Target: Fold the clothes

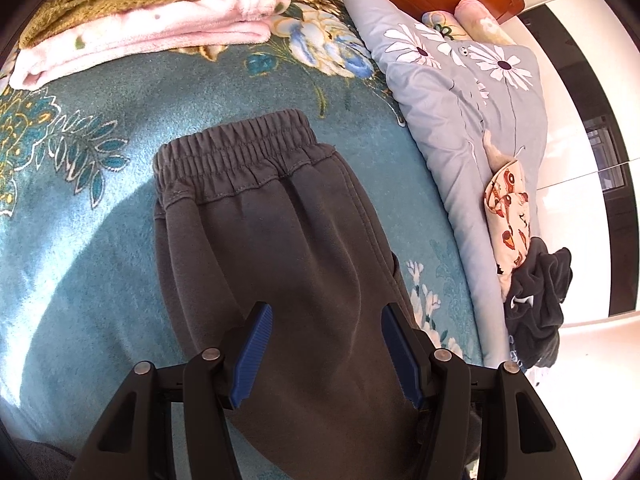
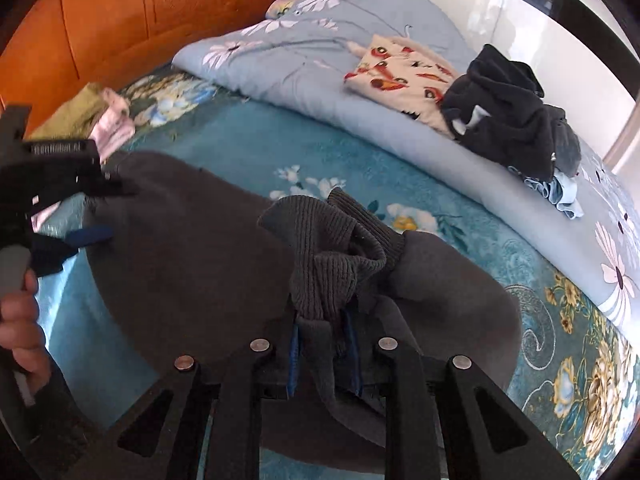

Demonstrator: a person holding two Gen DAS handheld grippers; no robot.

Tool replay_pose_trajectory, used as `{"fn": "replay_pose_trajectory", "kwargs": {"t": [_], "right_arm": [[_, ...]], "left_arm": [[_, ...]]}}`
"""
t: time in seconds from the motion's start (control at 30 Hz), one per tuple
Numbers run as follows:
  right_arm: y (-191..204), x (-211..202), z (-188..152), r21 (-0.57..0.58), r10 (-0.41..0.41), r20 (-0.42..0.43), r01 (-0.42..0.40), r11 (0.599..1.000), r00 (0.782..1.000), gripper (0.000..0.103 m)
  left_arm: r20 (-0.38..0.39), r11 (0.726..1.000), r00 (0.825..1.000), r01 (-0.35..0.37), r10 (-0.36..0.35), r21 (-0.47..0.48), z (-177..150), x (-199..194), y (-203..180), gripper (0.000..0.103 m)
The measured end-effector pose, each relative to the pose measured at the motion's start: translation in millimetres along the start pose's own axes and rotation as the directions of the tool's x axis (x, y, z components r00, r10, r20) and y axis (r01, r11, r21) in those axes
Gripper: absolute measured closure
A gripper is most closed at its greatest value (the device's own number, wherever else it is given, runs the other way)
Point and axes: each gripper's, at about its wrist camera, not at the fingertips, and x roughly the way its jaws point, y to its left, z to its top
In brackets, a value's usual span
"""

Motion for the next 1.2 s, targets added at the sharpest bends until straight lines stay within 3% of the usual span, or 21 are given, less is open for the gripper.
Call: {"fn": "replay_pose_trajectory", "kwargs": {"t": [0.13, 0.23, 0.33, 0.37, 0.43, 0.53, 0.6, 0.67, 0.7, 0.77, 0.83, 0.93, 1.0, 1.03, 1.07, 1.2], "right_arm": [[9, 5, -16, -0.042, 0.113, -0.041, -0.115, 0.993, 0.993, 0.065], [5, -1, -21, -0.038, 0.229, -0.067, -0.231, 0.972, 0.971, 0.065], [-23, -23, -18, 0.062, 0.328, -0.003, -0.327, 0.943, 0.945, 0.065], [-35, -30, -15, 0.094, 0.328, 0.036, -0.33, 0.939, 0.944, 0.065], [-61, -38, -10, 0.162, 0.26, 0.079, -0.27, 0.949, 0.962, 0.065], [-92, -29, -12, 0.28, 0.237, 0.066, -0.246, 0.928, 0.969, 0.065], [-107, -20, -17, 0.36, 0.235, 0.043, -0.235, 0.903, 0.971, 0.065], [-120, -13, -26, 0.438, 0.239, 0.032, -0.228, 0.869, 0.971, 0.065], [-126, -8, -30, 0.472, 0.244, 0.022, -0.225, 0.852, 0.97, 0.065], [-136, -3, -39, 0.519, 0.249, 0.004, -0.215, 0.827, 0.968, 0.065], [-145, -4, -46, 0.542, 0.251, -0.005, -0.208, 0.814, 0.968, 0.065], [-152, -6, -54, 0.547, 0.241, -0.01, -0.196, 0.814, 0.97, 0.065], [-157, -5, -58, 0.56, 0.241, -0.015, -0.191, 0.806, 0.97, 0.065], [-160, -4, -60, 0.569, 0.242, -0.016, -0.19, 0.8, 0.97, 0.065], [-162, -2, -62, 0.579, 0.242, -0.017, -0.188, 0.794, 0.97, 0.065], [-170, -3, -68, 0.602, 0.238, -0.013, -0.182, 0.778, 0.971, 0.065]], "left_arm": [[-0.015, 1.0, 1.0, -0.002, 0.002, 0.0, 1, 4, 0, 0.042], [-0.02, 1.0, 1.0, -0.006, 0.006, 0.005, 1, 6, -1, 0.042], [-0.026, 1.0, 1.0, -0.003, 0.003, 0.012, 0, 9, -3, 0.042], [-0.03, 1.0, 1.0, 0.0, 0.001, 0.015, -1, 10, -4, 0.042], [-0.06, 0.999, 0.998, 0.023, -0.02, 0.045, -4, 15, -11, 0.042], [-0.125, 0.986, 0.987, 0.115, -0.1, 0.121, -11, 20, -29, 0.042], [-0.193, 0.948, 0.96, 0.24, -0.2, 0.209, -24, 18, -51, 0.042], [-0.268, 0.884, 0.923, 0.352, -0.275, 0.308, -39, 15, -75, 0.042], [-0.296, 0.844, 0.914, 0.379, -0.278, 0.379, -50, 13, -89, 0.042], [-0.328, 0.76, 0.918, 0.375, -0.224, 0.531, -73, 15, -114, 0.042], [-0.363, 0.695, 0.921, 0.355, -0.143, 0.625, -92, 26, -131, 0.042], [-0.413, 0.623, 0.91, 0.34, -0.029, 0.704, -123, 40, -141, 0.044], [-0.405, 0.602, 0.913, 0.299, 0.044, 0.74, -135, 47, -140, 0.044], [-0.4, 0.609, 0.914, 0.278, 0.071, 0.743, -137, 51, -138, 0.044], [-0.401, 0.635, 0.913, 0.265, 0.077, 0.726, -133, 52, -133, 0.044], [-0.375, 0.756, 0.927, 0.262, -0.024, 0.599, -102, 42, -115, 0.044]]}}
